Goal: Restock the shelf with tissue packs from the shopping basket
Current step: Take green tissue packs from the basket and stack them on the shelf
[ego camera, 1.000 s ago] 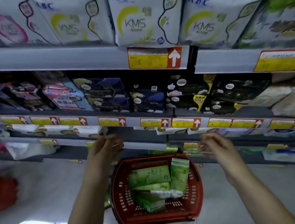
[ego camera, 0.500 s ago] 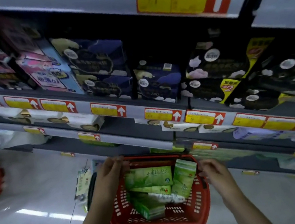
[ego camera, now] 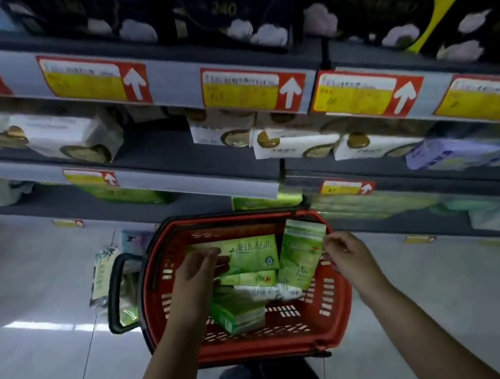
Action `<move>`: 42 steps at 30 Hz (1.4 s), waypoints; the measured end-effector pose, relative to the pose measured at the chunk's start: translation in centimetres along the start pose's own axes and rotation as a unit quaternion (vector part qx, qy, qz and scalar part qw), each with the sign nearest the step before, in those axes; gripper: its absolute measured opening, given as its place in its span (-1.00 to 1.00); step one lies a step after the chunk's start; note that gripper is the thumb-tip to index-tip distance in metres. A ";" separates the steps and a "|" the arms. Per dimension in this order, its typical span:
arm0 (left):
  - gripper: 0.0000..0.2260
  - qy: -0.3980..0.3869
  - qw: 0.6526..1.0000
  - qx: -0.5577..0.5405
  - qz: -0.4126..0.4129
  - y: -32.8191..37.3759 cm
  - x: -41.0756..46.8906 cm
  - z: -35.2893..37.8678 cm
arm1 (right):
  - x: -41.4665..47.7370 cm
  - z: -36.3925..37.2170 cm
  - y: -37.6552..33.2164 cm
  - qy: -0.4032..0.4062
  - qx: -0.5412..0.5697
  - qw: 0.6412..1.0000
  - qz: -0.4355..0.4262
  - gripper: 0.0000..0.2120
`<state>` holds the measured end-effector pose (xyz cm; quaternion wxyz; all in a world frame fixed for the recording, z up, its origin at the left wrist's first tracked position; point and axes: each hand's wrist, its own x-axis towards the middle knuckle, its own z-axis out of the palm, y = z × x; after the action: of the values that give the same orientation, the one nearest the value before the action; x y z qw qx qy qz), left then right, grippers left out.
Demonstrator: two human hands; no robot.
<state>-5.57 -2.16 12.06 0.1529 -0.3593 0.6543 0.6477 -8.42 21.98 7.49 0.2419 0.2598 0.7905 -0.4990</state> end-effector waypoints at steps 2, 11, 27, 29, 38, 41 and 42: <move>-0.83 -0.001 1.000 -0.001 -0.017 -1.7 1.0 0.4 | 1.3 0.4 1.5 -0.002 -0.020 1.000 0.001 -0.91; -0.83 0.006 0.998 -0.005 -0.067 -7.0 4.9 2.0 | 7.1 2.4 5.9 0.044 -0.122 0.991 -0.025 -0.68; -0.85 0.013 0.999 0.002 -0.048 -10.3 8.7 0.1 | 13.7 3.9 10.0 0.032 -0.372 0.920 -0.115 -0.23; -0.84 0.022 0.999 0.001 -0.043 -10.2 8.8 -0.2 | 13.7 4.1 10.2 0.042 -0.381 0.916 -0.120 -0.26; -0.82 0.007 0.998 0.006 -0.061 -10.5 8.6 0.9 | 11.7 4.4 11.1 0.013 -0.345 0.930 -0.125 -0.37; -0.82 0.007 0.997 0.001 -0.075 -10.7 8.4 1.3 | 11.0 4.3 11.3 0.004 -0.314 0.943 -0.111 -0.37; -0.83 0.005 0.997 0.003 -0.075 -10.8 8.2 1.4 | 10.6 4.3 11.4 0.005 -0.307 0.945 -0.108 -0.38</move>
<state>-4.45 -2.01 -1.49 0.1989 -0.4106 0.6279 0.6305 -8.36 24.02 -8.50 0.2509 0.0881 0.9300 -0.2536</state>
